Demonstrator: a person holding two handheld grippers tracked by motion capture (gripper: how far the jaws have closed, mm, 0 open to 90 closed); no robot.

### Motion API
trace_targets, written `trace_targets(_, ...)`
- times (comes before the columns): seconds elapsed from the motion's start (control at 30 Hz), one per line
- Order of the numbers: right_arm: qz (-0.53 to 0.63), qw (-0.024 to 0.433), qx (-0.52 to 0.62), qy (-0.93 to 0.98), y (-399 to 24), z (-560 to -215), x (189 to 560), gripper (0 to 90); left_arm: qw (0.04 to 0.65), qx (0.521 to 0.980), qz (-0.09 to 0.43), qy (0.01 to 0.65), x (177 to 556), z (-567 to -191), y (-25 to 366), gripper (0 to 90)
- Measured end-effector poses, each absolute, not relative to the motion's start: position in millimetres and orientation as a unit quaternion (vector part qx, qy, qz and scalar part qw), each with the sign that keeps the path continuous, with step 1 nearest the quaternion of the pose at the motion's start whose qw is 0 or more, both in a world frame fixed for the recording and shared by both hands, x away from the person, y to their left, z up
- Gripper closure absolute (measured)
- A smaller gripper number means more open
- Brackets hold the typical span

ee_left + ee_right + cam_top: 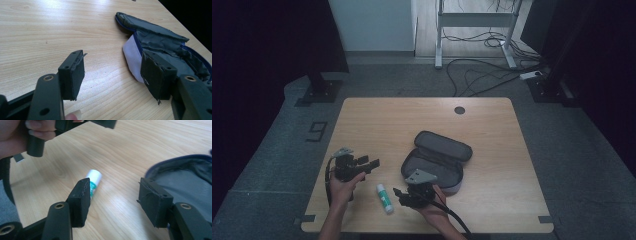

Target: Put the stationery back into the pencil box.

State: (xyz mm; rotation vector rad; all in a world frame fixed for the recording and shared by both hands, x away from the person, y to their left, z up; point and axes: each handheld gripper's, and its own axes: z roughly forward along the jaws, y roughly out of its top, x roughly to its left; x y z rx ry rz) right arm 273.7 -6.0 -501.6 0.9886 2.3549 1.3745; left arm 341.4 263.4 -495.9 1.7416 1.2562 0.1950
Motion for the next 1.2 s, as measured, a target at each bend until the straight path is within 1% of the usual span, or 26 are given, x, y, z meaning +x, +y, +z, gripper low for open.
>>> trace_targets(0.6, 0.453, 0.094, 0.316, 0.828, 35.0, -524.1, 262.3, 44.2, 0.470, 0.711, 0.079, 0.516, 339.6, -497.6, 266.5, 36.3)
trace_targets(1.03, 0.428, 0.092, 0.322, 0.839, 52.0, -540.4, 265.5, 45.7, 0.471, 0.710, 0.080, 0.518, 339.1, -497.3, 268.7, 36.3)
trace_targets(1.2, 0.415, 0.103, 0.316, 0.847, 57.3, -545.2, 265.2, 47.3, 0.471, 0.711, 0.080, 0.517, 339.2, -497.6, 268.2, 36.2)
